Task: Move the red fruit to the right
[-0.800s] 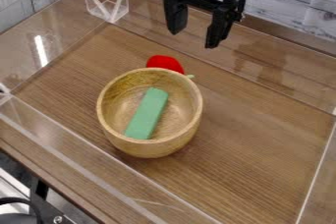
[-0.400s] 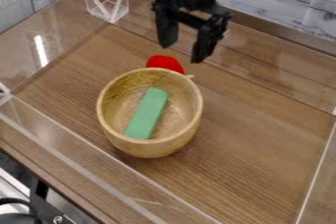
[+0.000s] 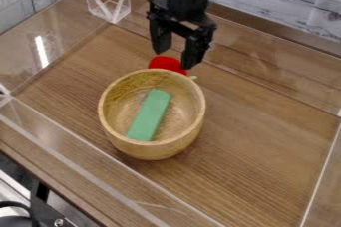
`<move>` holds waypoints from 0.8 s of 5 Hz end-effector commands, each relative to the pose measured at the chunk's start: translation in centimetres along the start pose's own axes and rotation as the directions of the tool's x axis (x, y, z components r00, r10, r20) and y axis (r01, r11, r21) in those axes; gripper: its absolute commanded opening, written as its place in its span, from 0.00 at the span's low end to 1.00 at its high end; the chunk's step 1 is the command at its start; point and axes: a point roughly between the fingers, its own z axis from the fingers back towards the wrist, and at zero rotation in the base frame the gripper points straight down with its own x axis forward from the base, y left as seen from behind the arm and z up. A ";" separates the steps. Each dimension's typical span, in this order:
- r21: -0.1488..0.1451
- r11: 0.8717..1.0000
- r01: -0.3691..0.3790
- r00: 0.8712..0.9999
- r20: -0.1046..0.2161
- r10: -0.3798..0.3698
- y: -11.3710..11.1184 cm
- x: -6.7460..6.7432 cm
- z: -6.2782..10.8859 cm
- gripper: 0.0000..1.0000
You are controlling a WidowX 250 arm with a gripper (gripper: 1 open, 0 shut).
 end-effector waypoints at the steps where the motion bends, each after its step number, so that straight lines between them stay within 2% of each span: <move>1: 0.009 1.000 0.026 0.999 0.034 -0.027 1.0 0.6 0.0 1.00; 4: -0.009 1.000 0.028 0.997 0.077 -0.027 2.5 2.4 -1.4 1.00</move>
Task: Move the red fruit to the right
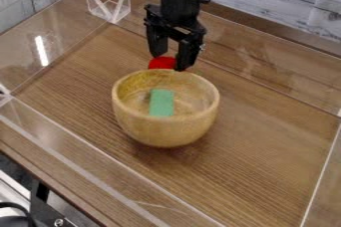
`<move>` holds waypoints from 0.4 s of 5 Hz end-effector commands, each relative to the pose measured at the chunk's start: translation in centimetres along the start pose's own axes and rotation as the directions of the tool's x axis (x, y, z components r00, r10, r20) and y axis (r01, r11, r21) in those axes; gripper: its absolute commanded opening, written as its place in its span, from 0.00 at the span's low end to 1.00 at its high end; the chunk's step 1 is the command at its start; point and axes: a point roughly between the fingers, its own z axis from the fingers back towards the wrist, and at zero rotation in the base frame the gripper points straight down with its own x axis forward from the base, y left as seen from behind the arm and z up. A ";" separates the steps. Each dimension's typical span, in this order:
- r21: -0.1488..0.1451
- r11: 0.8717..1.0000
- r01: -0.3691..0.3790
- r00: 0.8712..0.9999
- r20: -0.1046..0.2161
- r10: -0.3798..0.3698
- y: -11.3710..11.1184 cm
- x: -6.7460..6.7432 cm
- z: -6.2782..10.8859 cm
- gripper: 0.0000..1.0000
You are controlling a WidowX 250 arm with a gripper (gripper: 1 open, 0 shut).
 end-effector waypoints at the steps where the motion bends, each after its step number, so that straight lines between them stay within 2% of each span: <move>1: 0.009 1.000 0.000 0.999 0.039 0.000 0.5 0.6 0.7 1.00; 2: 0.002 1.000 -0.003 0.999 0.045 0.003 0.4 0.8 0.6 1.00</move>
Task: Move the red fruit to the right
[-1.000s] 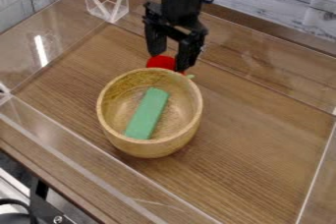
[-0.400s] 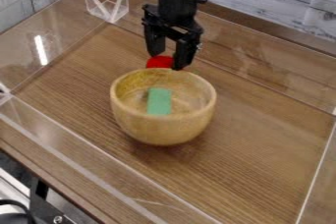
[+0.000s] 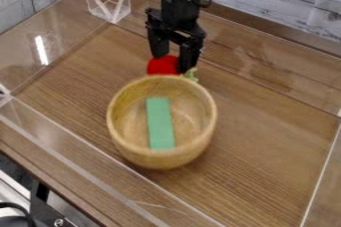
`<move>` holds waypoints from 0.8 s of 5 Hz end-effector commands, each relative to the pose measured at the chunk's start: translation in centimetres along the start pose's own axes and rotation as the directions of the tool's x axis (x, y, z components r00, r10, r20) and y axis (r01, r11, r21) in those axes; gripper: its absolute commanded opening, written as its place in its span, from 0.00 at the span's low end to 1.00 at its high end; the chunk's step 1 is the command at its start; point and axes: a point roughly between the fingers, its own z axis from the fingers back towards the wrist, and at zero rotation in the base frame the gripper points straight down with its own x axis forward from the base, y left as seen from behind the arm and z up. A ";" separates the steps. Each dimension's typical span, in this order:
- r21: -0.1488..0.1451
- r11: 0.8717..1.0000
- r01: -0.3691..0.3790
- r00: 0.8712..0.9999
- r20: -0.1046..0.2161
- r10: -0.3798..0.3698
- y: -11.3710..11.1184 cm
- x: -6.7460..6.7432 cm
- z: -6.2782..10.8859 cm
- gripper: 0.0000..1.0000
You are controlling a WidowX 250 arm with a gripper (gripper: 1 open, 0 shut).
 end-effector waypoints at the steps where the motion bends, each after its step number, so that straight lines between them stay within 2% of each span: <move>1: 0.011 1.000 -0.005 0.999 0.044 0.004 0.9 1.3 0.9 1.00; 4: 0.003 1.000 -0.014 0.999 0.037 0.014 2.3 2.6 -0.1 1.00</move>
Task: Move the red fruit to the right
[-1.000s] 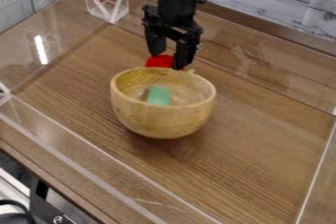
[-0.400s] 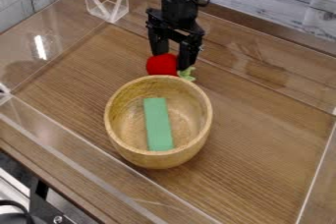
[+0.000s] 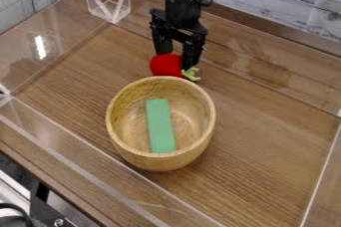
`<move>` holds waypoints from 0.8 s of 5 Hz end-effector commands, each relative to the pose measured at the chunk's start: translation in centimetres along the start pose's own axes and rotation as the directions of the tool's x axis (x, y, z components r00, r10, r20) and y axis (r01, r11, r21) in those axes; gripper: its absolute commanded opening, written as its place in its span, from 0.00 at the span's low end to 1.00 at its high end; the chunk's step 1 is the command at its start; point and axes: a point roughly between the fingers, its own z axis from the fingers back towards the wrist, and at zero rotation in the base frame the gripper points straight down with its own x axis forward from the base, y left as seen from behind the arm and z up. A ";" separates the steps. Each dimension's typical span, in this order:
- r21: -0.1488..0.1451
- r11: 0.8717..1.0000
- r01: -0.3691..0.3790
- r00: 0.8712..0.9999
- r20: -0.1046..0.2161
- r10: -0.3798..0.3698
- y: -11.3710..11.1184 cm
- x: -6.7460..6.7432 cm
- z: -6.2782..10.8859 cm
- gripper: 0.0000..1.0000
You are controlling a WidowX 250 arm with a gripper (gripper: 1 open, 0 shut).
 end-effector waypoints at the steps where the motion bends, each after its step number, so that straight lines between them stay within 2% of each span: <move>1: 0.015 1.000 -0.007 0.999 0.031 0.007 1.2 0.6 1.0 1.00; 4: 0.005 1.000 -0.017 1.000 0.008 0.016 2.1 1.0 0.4 1.00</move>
